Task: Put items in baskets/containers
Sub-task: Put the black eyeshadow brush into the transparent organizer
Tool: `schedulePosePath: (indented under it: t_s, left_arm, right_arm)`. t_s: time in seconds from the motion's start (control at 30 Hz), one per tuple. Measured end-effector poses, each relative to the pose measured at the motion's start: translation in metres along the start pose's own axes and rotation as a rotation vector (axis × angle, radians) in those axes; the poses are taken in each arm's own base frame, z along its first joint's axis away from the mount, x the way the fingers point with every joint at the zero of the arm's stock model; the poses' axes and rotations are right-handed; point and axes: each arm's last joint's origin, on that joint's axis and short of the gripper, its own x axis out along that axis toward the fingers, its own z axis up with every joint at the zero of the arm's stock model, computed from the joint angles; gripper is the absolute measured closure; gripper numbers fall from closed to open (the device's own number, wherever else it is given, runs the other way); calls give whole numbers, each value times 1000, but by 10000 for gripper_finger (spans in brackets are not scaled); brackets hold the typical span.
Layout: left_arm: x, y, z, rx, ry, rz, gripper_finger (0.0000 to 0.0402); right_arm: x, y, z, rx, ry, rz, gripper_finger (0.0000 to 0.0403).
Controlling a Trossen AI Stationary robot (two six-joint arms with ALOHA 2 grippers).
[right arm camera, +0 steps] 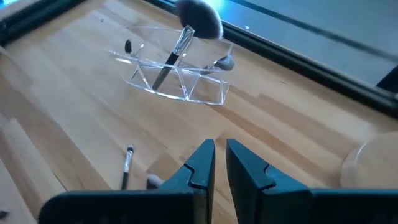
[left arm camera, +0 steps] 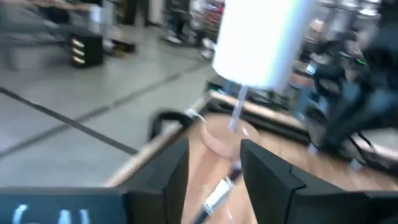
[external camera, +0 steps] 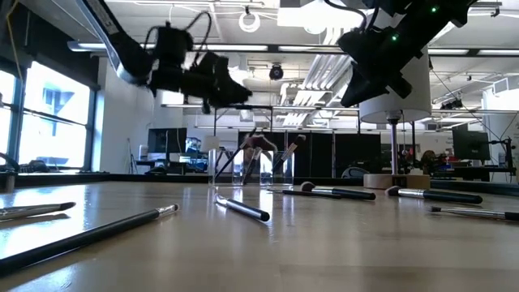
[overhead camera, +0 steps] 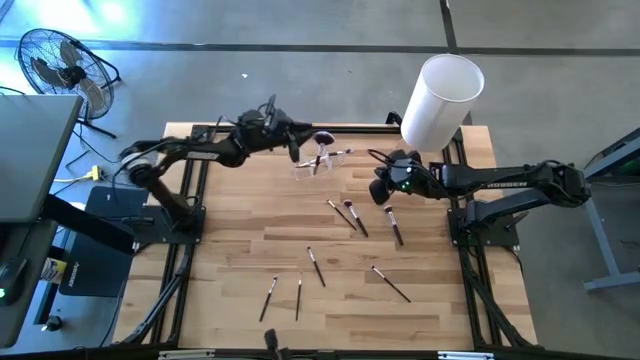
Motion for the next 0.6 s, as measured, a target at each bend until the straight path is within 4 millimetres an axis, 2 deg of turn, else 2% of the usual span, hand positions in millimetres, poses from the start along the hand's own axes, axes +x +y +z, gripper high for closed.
schedulePosePath:
  t_s: [0.1,0.2,0.3,0.43,0.6]
  left_arm:
    - [-12,-13,17,-2,14,96,298]
    - [-27,-33,31,-4,48,138,347]
    - [-39,-58,33,-50,128,172,392]
    - [-52,-95,38,-183,227,249,391]
    - [-71,-141,57,-267,487,325,398]
  right_arm:
    - [0,0,0,-103,0,0,373]
    - [0,0,0,-200,4,9,373]
    - [0,0,0,-229,5,10,373]
    - [0,0,0,-267,5,10,373]
    - [0,0,0,-366,5,10,373]
